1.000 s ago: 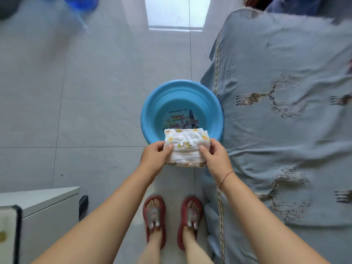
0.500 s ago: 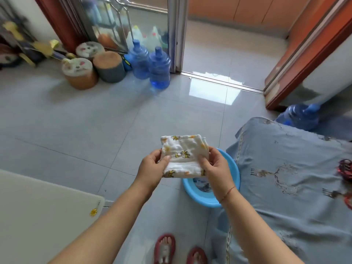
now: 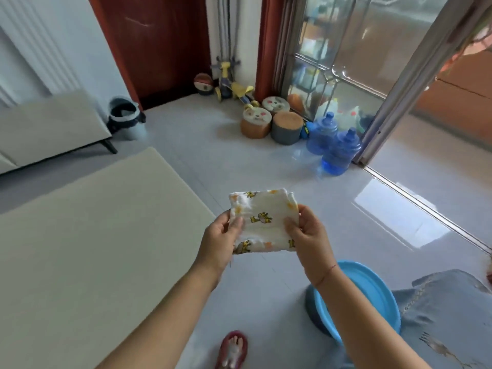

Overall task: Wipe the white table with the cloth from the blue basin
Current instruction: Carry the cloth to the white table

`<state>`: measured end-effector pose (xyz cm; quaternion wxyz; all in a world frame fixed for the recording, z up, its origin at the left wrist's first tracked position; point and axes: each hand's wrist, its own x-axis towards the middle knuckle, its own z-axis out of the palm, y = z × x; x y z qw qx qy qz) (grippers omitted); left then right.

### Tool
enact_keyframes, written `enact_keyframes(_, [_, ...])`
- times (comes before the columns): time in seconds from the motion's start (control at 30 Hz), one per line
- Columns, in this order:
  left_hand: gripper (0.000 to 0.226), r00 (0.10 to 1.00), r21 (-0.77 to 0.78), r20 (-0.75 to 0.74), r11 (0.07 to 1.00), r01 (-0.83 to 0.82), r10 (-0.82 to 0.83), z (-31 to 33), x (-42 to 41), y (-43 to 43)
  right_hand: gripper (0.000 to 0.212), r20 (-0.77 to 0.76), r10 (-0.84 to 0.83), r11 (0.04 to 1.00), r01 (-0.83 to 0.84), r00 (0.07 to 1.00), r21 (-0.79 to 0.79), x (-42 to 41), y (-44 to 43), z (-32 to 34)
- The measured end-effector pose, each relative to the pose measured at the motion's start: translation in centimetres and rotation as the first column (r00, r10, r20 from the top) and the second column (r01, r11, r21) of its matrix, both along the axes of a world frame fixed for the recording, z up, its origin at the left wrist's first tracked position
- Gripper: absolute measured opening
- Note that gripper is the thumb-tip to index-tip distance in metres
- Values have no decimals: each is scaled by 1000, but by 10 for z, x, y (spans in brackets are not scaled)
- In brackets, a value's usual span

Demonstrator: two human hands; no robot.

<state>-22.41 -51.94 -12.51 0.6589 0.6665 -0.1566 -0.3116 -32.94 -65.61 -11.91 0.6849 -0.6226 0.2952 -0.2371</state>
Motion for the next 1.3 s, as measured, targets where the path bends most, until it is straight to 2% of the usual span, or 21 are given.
enact_keyframes(0.2, [20,967,-38,28,967,-253,254,17,21,130,28,9,248,967,-247,969,-57,55,108,19])
enact_keyframes(0.47, [15,835,-28,71,838,-545,546,31,38,327,23,-1,555,831,-554,832,-54,116,289,41])
enact_keyframes(0.73, [20,708,-19,92,712,-702,701,35,35,547,28,24,681,732,-681,732,-10,150,509,36])
enact_keyframes(0.9, [19,609,4,100,612,-791,787,41,31,665,27,29,772,635,-773,635,14,167,630,36])
enact_keyframes(1.3, [21,361,-16,-11,361,-932,932,31,68,838,24,-7,917,399,-917,399,21,249,821,31])
